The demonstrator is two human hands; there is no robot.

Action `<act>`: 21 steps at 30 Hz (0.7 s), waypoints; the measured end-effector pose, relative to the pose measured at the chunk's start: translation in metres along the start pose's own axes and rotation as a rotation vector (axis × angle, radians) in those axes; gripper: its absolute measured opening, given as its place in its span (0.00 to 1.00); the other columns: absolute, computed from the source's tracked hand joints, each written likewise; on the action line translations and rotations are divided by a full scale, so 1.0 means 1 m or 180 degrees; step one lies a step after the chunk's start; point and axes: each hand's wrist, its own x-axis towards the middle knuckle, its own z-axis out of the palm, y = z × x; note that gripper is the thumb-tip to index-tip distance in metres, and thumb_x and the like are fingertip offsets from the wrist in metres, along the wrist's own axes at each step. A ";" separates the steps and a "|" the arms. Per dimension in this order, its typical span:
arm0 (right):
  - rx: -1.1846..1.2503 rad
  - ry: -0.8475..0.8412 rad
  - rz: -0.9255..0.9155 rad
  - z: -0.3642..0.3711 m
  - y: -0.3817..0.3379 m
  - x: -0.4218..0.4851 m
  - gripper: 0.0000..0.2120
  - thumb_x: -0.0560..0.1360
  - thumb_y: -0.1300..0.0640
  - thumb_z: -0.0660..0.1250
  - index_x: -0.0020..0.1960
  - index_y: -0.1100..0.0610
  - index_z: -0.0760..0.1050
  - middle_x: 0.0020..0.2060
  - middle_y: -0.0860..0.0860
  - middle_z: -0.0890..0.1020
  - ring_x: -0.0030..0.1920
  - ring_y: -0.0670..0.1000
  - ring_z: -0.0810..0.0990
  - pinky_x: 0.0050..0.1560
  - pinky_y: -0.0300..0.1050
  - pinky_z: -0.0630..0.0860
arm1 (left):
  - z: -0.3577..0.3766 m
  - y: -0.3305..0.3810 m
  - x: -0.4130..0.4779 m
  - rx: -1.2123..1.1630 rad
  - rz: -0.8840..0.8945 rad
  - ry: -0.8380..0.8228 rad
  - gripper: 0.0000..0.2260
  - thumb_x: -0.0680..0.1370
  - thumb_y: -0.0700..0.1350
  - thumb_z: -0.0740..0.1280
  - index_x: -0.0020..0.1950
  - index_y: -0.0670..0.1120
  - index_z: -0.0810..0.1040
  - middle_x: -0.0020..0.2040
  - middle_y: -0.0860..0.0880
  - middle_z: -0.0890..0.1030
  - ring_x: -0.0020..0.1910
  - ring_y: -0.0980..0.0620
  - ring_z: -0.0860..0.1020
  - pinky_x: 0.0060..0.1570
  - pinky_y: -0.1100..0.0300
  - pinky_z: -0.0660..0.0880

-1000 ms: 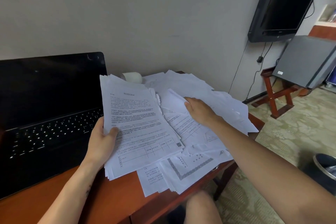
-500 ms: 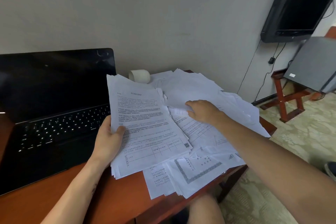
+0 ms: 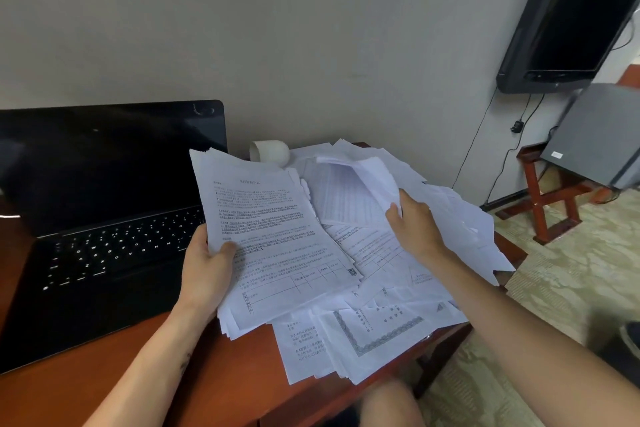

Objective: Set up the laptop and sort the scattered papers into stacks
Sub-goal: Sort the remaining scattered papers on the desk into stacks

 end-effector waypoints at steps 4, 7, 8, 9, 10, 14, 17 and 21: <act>0.0295 -0.0205 -0.0330 -0.018 -0.010 -0.028 0.14 0.83 0.60 0.61 0.67 0.60 0.73 0.26 0.42 0.63 0.27 0.44 0.70 0.31 0.30 0.65 | 0.006 0.001 -0.006 -0.0151 -0.0140 -0.0114 0.16 0.83 0.35 0.64 0.61 0.56 0.77 0.58 0.52 0.85 0.57 0.49 0.84 0.58 0.46 0.81; 0.0431 -0.0871 -0.0556 -0.023 -0.017 -0.047 0.16 0.83 0.58 0.60 0.68 0.48 0.75 0.30 0.41 0.76 0.29 0.44 0.74 0.33 0.36 0.71 | 0.007 0.002 -0.007 -0.0284 -0.0292 -0.0335 0.15 0.83 0.34 0.63 0.65 0.51 0.77 0.58 0.51 0.86 0.57 0.47 0.85 0.59 0.43 0.81; 0.0474 -0.1085 -0.0651 -0.024 -0.019 -0.053 0.17 0.83 0.58 0.60 0.68 0.44 0.75 0.39 0.38 0.82 0.36 0.43 0.79 0.41 0.39 0.77 | 0.007 0.002 -0.007 -0.0316 -0.0353 -0.0413 0.15 0.83 0.35 0.63 0.66 0.50 0.77 0.59 0.49 0.86 0.57 0.46 0.85 0.60 0.41 0.80; 0.0461 -0.1309 -0.0742 -0.024 -0.019 -0.059 0.18 0.83 0.59 0.60 0.68 0.42 0.76 0.50 0.36 0.83 0.45 0.42 0.82 0.50 0.40 0.79 | 0.007 0.001 -0.006 -0.0305 -0.0399 -0.0476 0.14 0.84 0.36 0.63 0.67 0.49 0.77 0.59 0.48 0.86 0.57 0.44 0.85 0.60 0.38 0.80; 0.0425 -0.1550 -0.0803 -0.025 -0.021 -0.066 0.19 0.83 0.59 0.60 0.68 0.41 0.75 0.59 0.35 0.81 0.56 0.40 0.81 0.58 0.39 0.77 | 0.007 -0.001 -0.006 -0.0252 -0.0388 -0.0550 0.13 0.84 0.39 0.62 0.67 0.49 0.78 0.60 0.46 0.86 0.57 0.43 0.85 0.60 0.36 0.80; 0.0249 -0.2304 -0.0813 -0.029 -0.022 -0.083 0.27 0.79 0.61 0.61 0.72 0.37 0.70 0.74 0.33 0.65 0.74 0.31 0.60 0.74 0.33 0.59 | 0.009 0.003 -0.012 0.0076 -0.0181 -0.0657 0.17 0.88 0.56 0.56 0.65 0.51 0.81 0.57 0.49 0.87 0.55 0.48 0.86 0.58 0.44 0.81; 0.0463 -0.2660 -0.0725 -0.033 -0.023 -0.087 0.31 0.75 0.58 0.58 0.75 0.38 0.67 0.77 0.33 0.60 0.77 0.32 0.49 0.75 0.36 0.50 | 0.009 0.006 -0.015 0.0151 -0.0093 -0.0823 0.12 0.86 0.52 0.63 0.67 0.52 0.80 0.58 0.51 0.87 0.55 0.50 0.86 0.57 0.48 0.81; 0.0823 -0.1983 -0.0282 -0.034 -0.024 -0.078 0.23 0.82 0.59 0.59 0.74 0.44 0.69 0.75 0.38 0.66 0.76 0.36 0.58 0.76 0.39 0.56 | 0.009 -0.001 -0.011 0.0420 -0.0155 -0.0876 0.13 0.81 0.39 0.72 0.61 0.53 0.78 0.54 0.51 0.87 0.51 0.55 0.86 0.55 0.49 0.83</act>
